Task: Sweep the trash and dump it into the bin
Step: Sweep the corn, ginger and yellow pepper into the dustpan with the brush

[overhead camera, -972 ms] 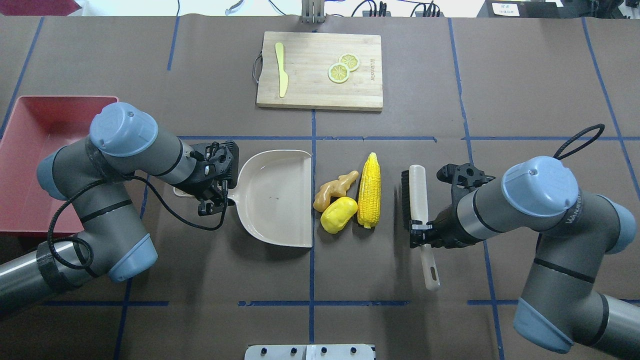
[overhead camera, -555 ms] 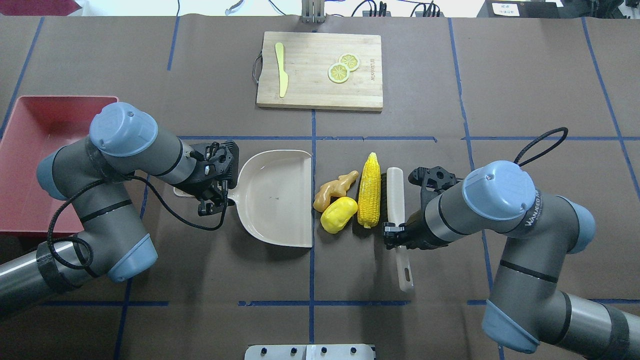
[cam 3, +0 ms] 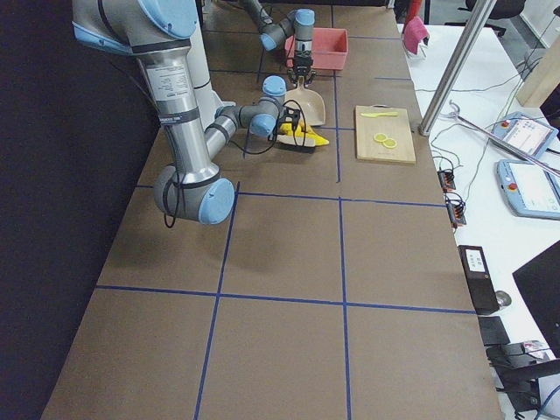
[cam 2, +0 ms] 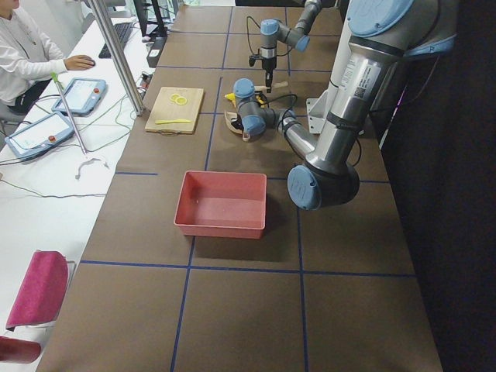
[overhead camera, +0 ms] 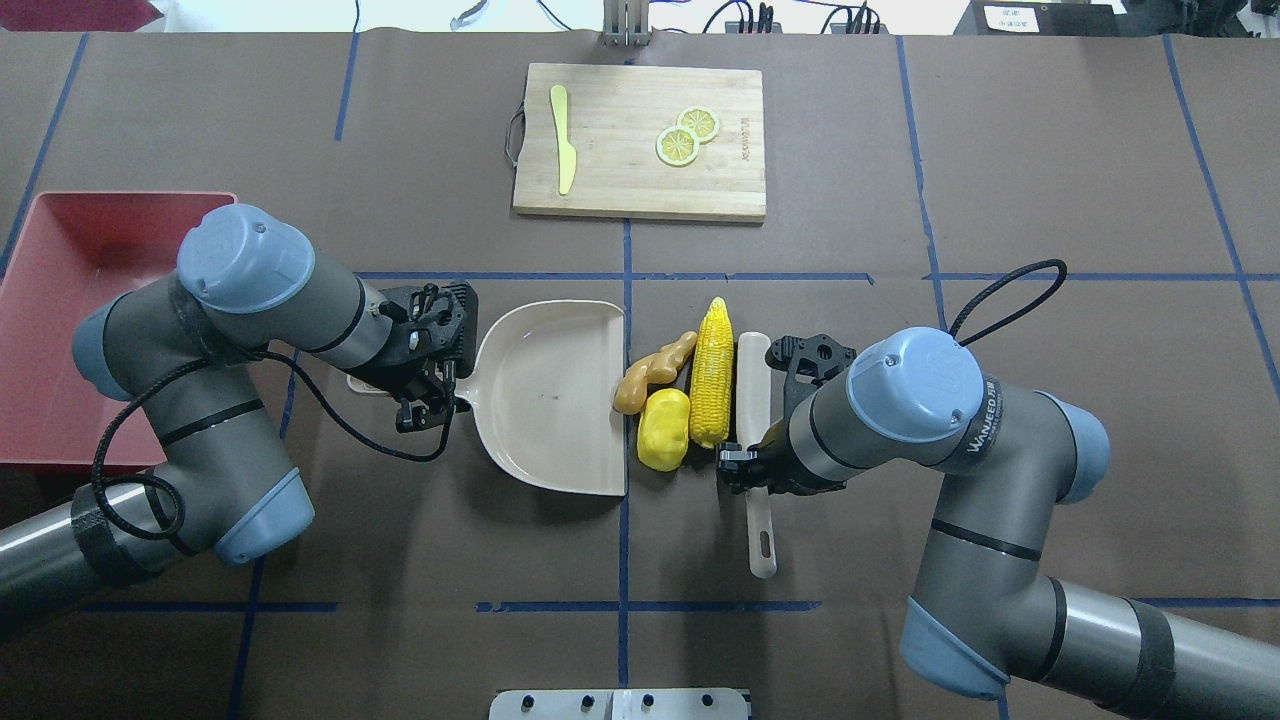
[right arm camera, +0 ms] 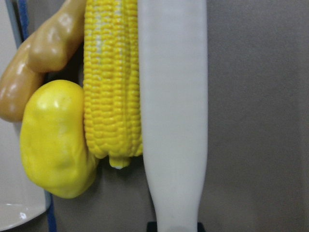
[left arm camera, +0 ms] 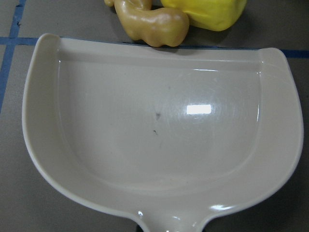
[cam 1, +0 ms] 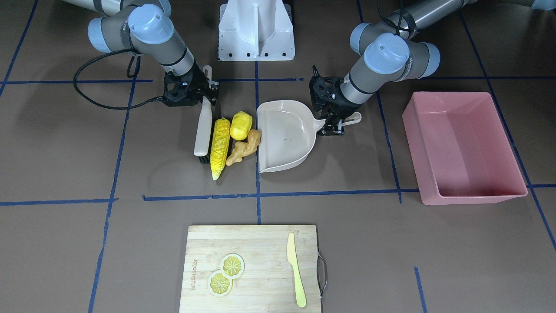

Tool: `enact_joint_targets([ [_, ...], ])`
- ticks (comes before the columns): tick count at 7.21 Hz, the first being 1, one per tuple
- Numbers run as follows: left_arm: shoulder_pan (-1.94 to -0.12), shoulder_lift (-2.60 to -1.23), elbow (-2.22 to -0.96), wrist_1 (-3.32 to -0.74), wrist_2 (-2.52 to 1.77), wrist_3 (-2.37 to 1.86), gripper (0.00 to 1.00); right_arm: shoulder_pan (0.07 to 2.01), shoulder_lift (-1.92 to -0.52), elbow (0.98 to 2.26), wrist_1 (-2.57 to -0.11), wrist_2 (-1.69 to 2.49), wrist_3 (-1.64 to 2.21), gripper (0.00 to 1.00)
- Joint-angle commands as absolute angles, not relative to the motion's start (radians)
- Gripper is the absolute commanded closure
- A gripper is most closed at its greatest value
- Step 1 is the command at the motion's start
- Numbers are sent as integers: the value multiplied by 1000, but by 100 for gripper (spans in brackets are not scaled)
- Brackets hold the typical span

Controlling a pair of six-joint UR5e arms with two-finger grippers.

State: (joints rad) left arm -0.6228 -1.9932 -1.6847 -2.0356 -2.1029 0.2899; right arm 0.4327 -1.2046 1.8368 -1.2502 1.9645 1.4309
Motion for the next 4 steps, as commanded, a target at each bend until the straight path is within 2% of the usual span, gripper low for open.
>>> enact_joint_targets([
  [1, -623, -1991, -1687, -2036, -2103, 290, 100, 426, -1180, 1833, -1252, 1948, 1428, 100],
  [4, -623, -1985, -1692, -2037, -2103, 290, 100, 399, -1122, 1797, -1252, 1890, 1416, 100],
])
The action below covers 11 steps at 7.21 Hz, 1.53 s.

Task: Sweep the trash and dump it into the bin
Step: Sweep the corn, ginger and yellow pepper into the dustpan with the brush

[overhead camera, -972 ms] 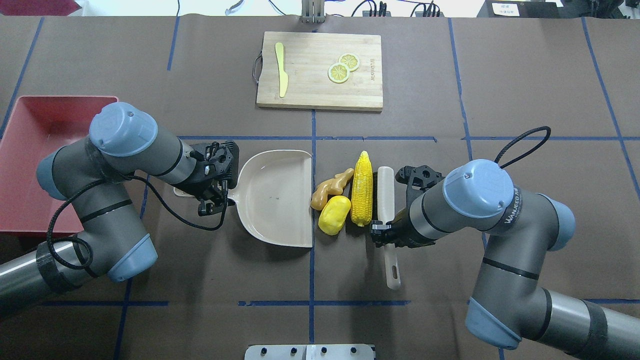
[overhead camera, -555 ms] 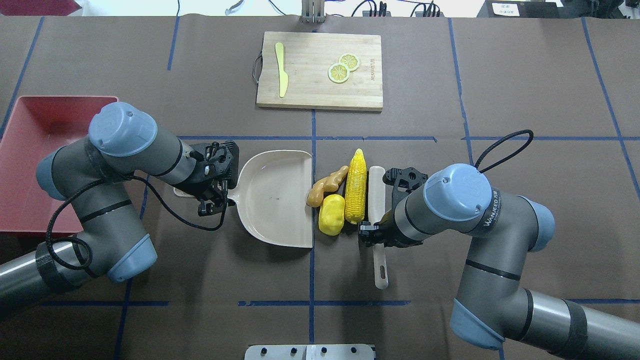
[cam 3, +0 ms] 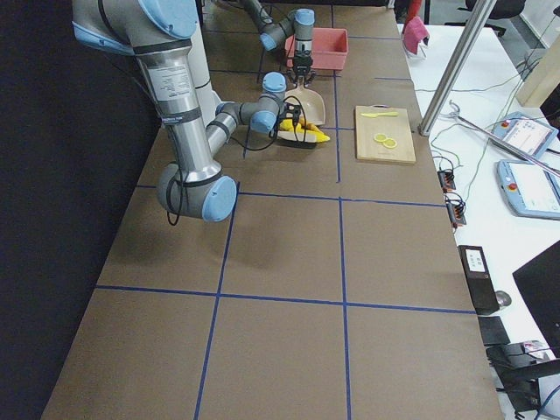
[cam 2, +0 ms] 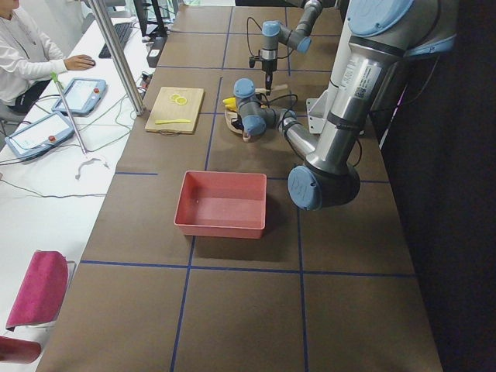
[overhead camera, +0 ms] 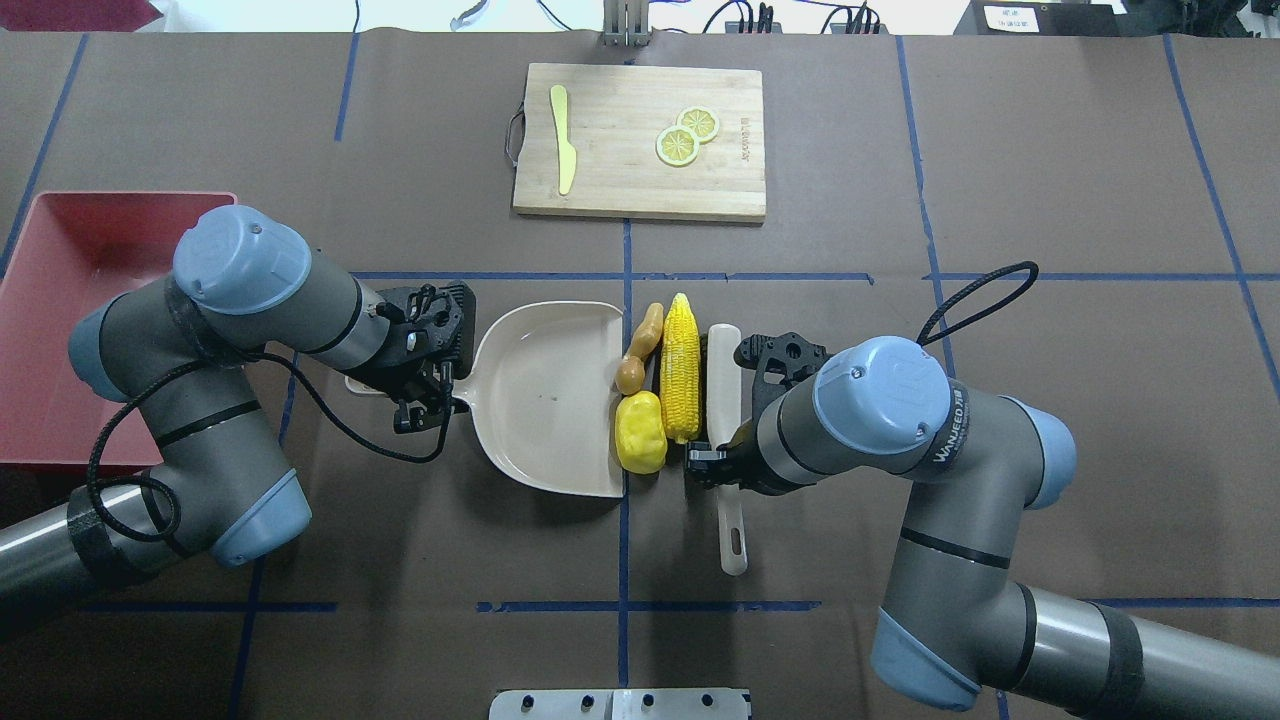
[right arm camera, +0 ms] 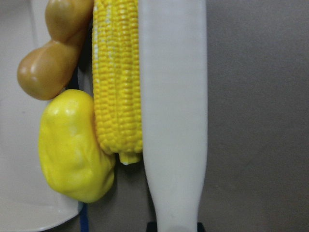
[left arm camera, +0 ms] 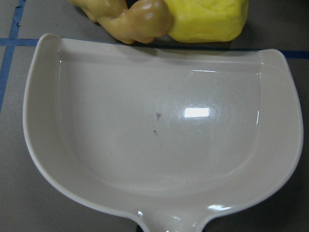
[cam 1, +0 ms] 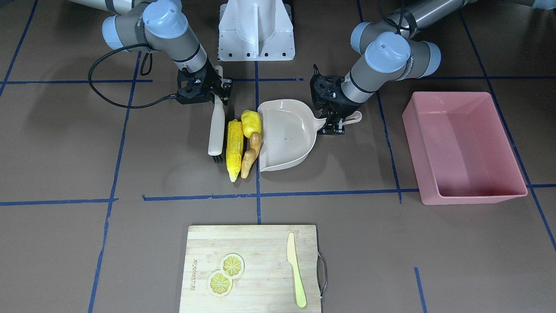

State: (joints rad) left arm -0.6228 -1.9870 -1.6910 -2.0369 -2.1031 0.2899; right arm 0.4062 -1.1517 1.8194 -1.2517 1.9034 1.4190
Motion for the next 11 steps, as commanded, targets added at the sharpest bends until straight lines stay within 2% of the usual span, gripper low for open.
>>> enact_joint_targets([
  [1, -623, -1985, -1692, -2037, -2103, 290, 100, 397, -1103, 1777, -1252, 1888, 1416, 100],
  [7, -623, -1985, -1692, -2037, -2105, 290, 100, 360, -993, 1706, -1253, 1850, 1416, 100],
  [11, -623, -1988, -1692, -2036, -2105, 290, 100, 334, -973, 1694, -1252, 1810, 1396, 100],
])
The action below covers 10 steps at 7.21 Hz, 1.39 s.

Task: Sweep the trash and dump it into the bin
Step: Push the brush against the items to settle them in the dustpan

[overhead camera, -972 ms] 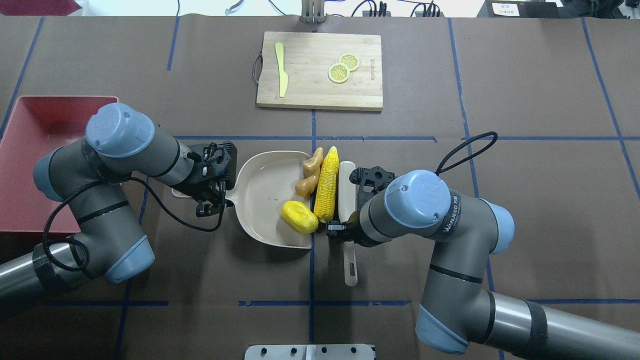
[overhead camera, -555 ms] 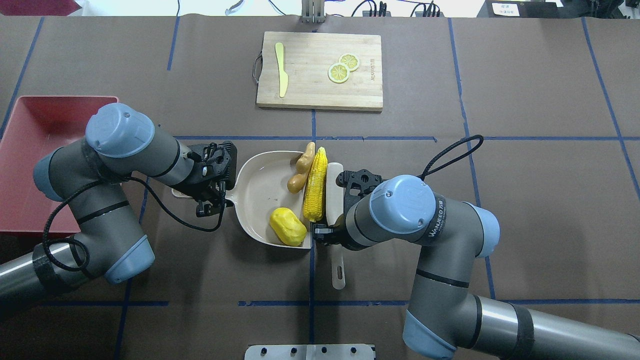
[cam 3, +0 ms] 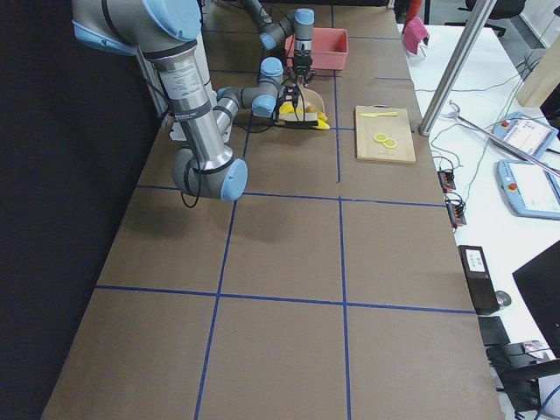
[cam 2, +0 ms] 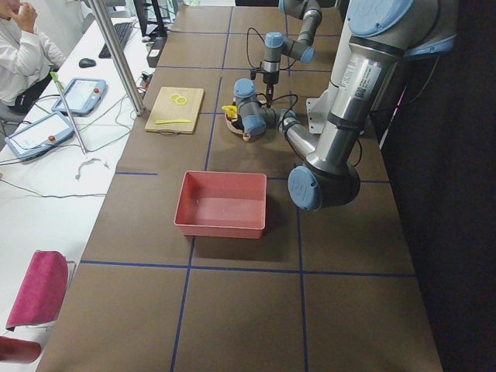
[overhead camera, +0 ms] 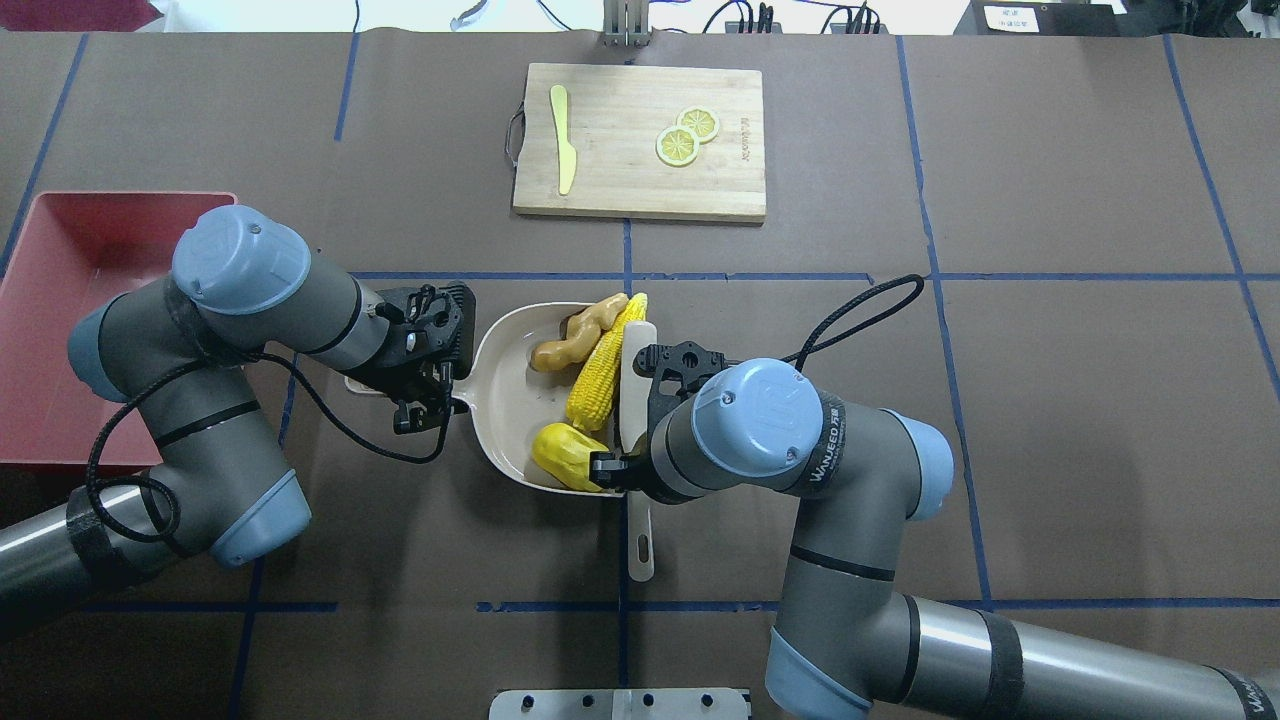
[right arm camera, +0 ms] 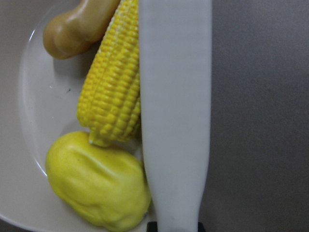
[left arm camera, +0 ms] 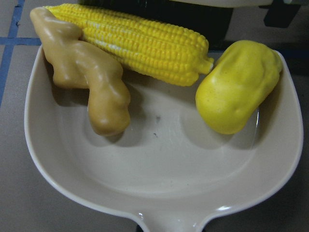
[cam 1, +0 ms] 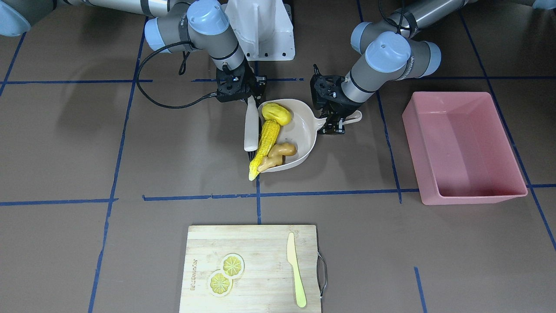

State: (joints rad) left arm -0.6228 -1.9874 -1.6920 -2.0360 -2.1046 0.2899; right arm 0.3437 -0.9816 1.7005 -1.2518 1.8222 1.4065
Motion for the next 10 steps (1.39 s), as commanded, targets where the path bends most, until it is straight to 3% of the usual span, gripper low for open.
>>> enact_joint_targets([
  [1, -623, -1988, -1692, -2036, -2103, 290, 100, 333, -941, 1660, -1252, 1807, 1396, 100],
  [10, -623, -1987, -1690, -2036, -2103, 290, 100, 318, -916, 1660, -1256, 1804, 1396, 100],
])
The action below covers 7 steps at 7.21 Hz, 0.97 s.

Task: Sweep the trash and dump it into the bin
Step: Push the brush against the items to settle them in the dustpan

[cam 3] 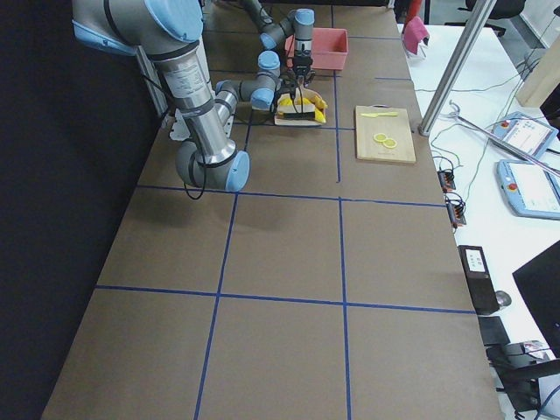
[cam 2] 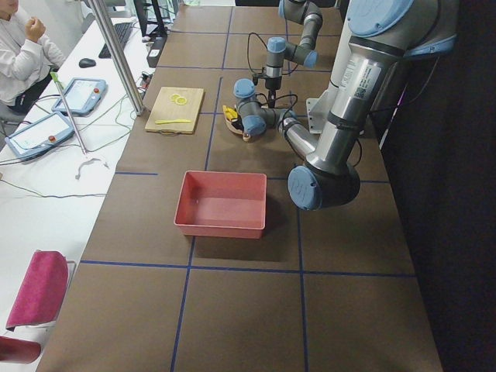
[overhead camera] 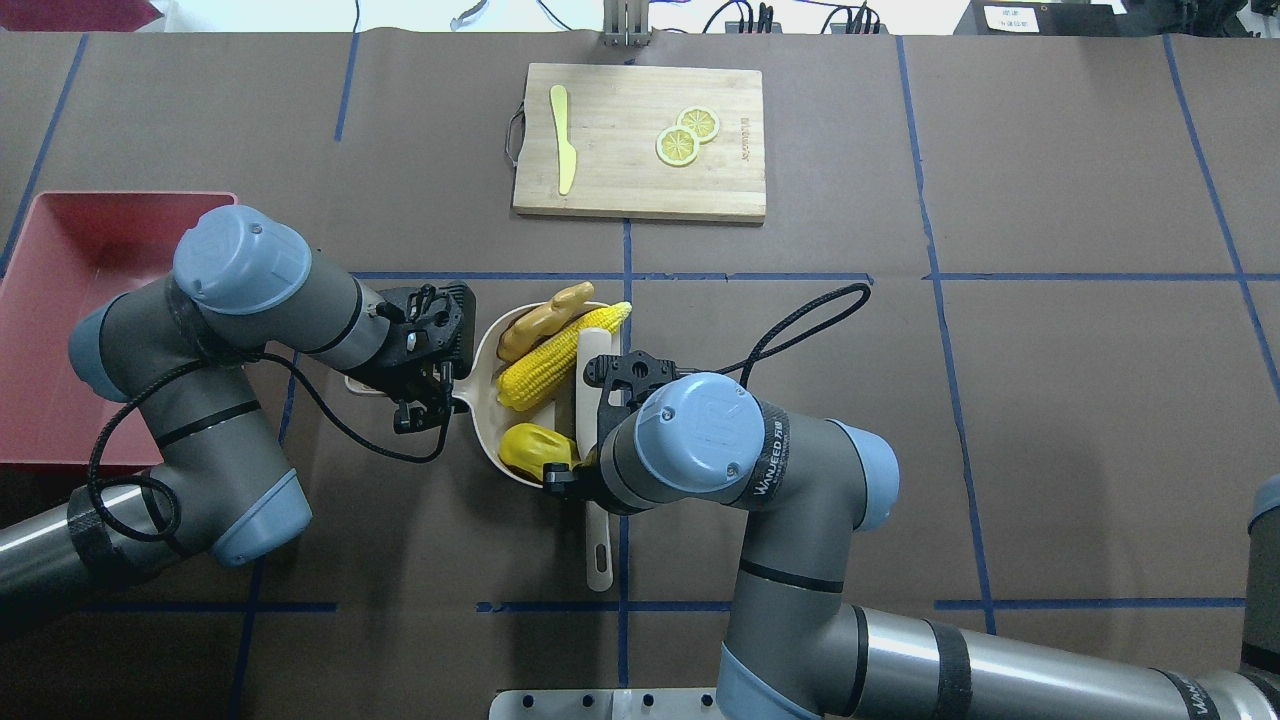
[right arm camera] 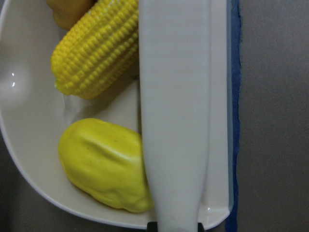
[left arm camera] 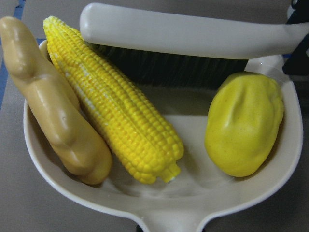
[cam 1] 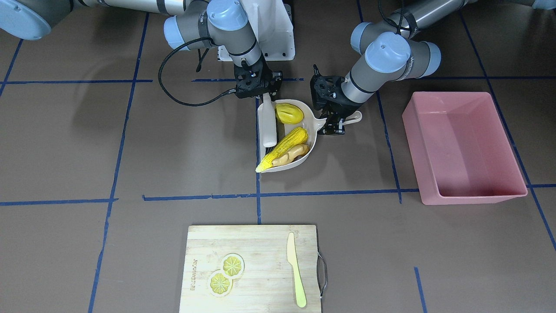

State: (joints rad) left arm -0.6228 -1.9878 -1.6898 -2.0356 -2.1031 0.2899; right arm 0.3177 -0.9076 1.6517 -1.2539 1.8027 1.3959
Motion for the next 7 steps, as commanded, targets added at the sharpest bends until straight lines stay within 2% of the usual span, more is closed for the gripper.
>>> enact_joint_targets([
  [1, -623, -1987, -1689, -2036, -2103, 290, 100, 318, -913, 1678, -1284, 1804, 1396, 100],
  [5, -623, -1982, -1692, -2040, -2106, 290, 100, 319, -923, 1764, -1426, 1810, 1394, 100],
  [7, -624, -1982, -1692, -2046, -2106, 290, 100, 322, -923, 1834, -1572, 1816, 1347, 100],
])
